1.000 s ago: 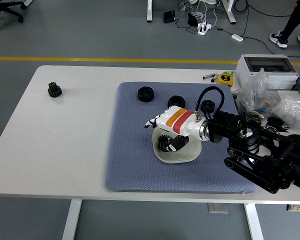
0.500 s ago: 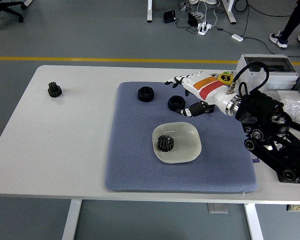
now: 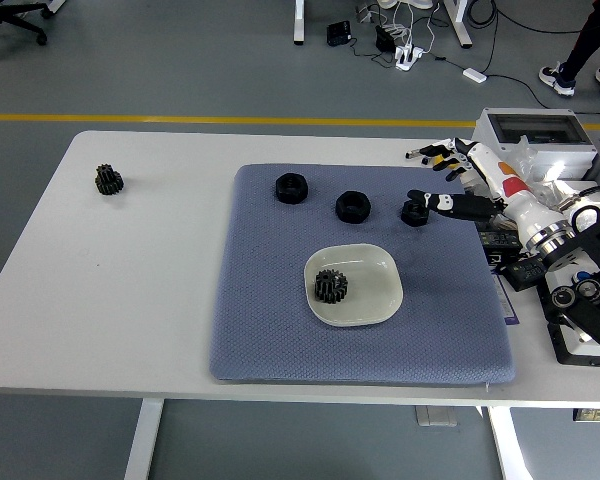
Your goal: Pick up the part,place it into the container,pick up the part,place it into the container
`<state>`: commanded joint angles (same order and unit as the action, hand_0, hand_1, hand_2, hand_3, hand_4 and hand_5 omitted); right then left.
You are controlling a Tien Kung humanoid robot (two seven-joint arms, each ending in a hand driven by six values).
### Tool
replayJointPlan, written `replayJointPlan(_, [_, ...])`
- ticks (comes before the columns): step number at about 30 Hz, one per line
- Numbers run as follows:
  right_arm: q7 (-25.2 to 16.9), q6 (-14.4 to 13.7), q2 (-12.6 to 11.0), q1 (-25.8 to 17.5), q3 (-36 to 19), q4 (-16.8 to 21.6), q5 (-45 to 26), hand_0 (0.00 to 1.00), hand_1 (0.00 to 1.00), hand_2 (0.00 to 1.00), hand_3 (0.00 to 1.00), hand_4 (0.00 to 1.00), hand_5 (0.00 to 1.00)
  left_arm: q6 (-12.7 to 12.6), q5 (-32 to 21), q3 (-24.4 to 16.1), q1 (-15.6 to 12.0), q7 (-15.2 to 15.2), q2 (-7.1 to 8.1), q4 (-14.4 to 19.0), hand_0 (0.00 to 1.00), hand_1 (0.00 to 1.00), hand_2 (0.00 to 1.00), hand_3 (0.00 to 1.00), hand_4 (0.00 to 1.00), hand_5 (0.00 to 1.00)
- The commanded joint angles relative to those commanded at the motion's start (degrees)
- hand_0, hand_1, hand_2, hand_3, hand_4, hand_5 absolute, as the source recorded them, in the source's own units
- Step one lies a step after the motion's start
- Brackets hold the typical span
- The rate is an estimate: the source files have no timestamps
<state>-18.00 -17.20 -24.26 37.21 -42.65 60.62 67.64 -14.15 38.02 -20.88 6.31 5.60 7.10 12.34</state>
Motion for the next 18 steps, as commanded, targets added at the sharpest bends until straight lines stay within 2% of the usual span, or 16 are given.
replayJointPlan(4, [-0.2, 2.0, -0.8, -3.3, -3.4, 1.0, -9.3, 0.574, 0.671, 0.771, 0.788, 0.998, 0.663, 0.0, 0.2, 0.0, 0.0, 0.0, -0.21, 0.0, 0.653, 0.652, 0.620, 0.556, 0.595, 0.500])
replayJointPlan(5, [-0.3, 2.4, -0.9, -3.9, -4.0, 1.2, -11.9, 0.677, 0.720, 0.795, 0.822, 0.998, 0.836, 0.1, 0.3, -0.1, 0.0, 0.0, -0.25, 0.0, 0.653, 0.651, 0.619, 0.555, 0.594, 0.500])
replayJointPlan(9, [-0.3, 3.6, -1.1, -6.8, -7.0, 2.8, -21.5, 0.677, 0.720, 0.795, 0.822, 0.998, 0.836, 0.1, 0.6, -0.2, 0.0, 0.0, -0.39, 0.0, 0.653, 0.651, 0.619, 0.555, 0.594, 0.500])
replayJointPlan(10, [-0.4, 3.8, -0.9, -7.8, -8.0, 3.4, -24.1, 0.677, 0.720, 0.795, 0.822, 0.998, 0.836, 0.1, 0.9, -0.3, 0.0, 0.1, -0.44, 0.0, 0.653, 0.651, 0.619, 0.555, 0.594, 0.500])
replayJointPlan(11, [-0.4, 3.9, -0.8, -8.6, -8.8, 3.8, -26.3, 0.722, 0.744, 0.804, 0.831, 0.998, 0.844, 0.1, 1.0, -0.4, 0.0, 0.1, -0.47, 0.0, 0.653, 0.652, 0.621, 0.555, 0.594, 0.500])
replayJointPlan(15, [-0.2, 4.3, 0.0, -12.0, -12.0, 5.7, -35.9, 0.722, 0.744, 0.804, 0.831, 0.998, 0.844, 0.2, 1.7, -0.7, 0.0, 0.2, -0.49, 0.0, 0.653, 0.652, 0.621, 0.555, 0.594, 0.500])
replayJointPlan(18, [-0.1, 4.4, 0.5, -14.3, -13.4, 6.8, -36.2, 0.729, 0.753, 0.806, 0.832, 0.998, 0.859, 0.3, 2.2, -1.0, -0.1, 0.3, -0.52, 0.0, 0.653, 0.653, 0.621, 0.555, 0.594, 0.500])
